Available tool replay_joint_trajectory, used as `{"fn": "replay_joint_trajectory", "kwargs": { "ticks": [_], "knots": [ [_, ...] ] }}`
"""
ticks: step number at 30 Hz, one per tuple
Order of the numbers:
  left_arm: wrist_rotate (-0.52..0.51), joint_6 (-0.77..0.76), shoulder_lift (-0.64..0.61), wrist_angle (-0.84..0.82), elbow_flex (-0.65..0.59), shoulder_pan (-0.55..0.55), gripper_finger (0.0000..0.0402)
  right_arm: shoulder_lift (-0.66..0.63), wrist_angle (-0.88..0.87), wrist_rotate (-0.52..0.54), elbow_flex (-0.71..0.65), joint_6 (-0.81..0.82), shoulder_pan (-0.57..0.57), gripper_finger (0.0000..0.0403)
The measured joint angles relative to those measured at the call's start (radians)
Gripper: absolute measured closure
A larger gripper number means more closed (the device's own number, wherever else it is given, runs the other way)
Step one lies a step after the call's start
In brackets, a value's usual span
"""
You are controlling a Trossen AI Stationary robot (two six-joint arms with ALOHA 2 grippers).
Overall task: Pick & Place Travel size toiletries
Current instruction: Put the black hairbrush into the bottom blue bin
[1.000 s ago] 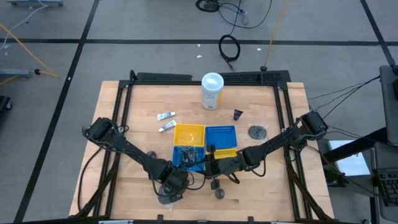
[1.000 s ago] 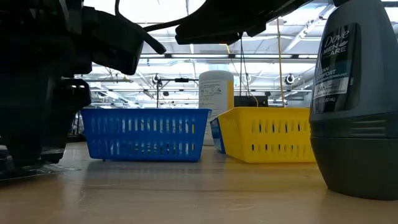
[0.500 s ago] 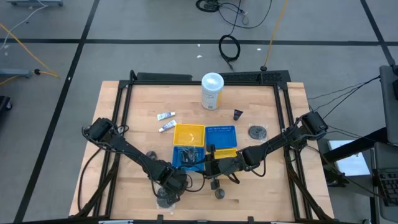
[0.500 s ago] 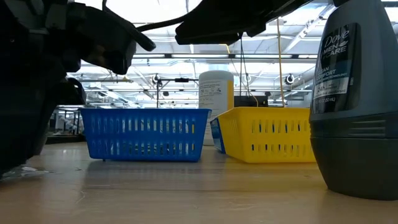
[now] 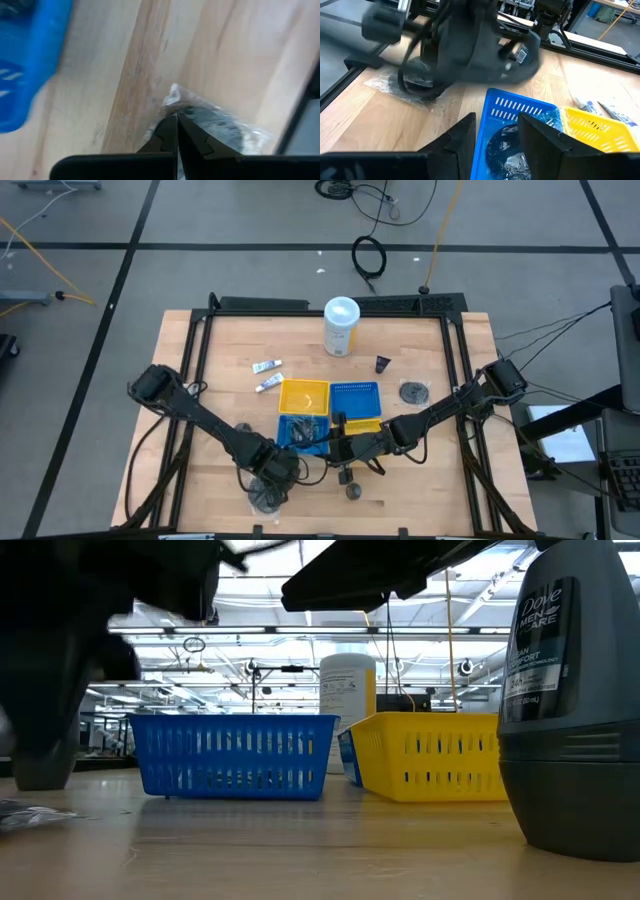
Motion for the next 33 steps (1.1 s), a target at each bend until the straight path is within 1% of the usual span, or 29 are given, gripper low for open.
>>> {"fn": "replay_joint_trajectory", "kwargs": {
  "ticks": [9,14,22,29,33],
  "knots": [
    [-0.136,0.005,-0.185,-0.006,0.011,-0.004,0.0402,0.000,0.005,0.001,0.000,0.002,-0.007,0.0261],
    [-0.218,0.028,-0.251,-0.018,0.011,-0.004,0.0402,0.000,0.005,0.000,0.000,0.003,-0.013,0.0261],
    [-0.441,0.134,-0.281,-0.036,0.011,0.042,0.0402,0.000,0.005,0.000,0.000,0.000,-0.013,0.0261],
    [-0.605,0.226,-0.281,-0.036,0.011,0.091,0.0402,0.000,0.003,0.000,0.000,0.000,-0.011,0.0261],
    [-0.686,0.237,-0.281,-0.033,0.011,0.105,0.0402,0.000,0.000,0.000,0.000,-0.021,-0.011,0.0261]
  ]
}}
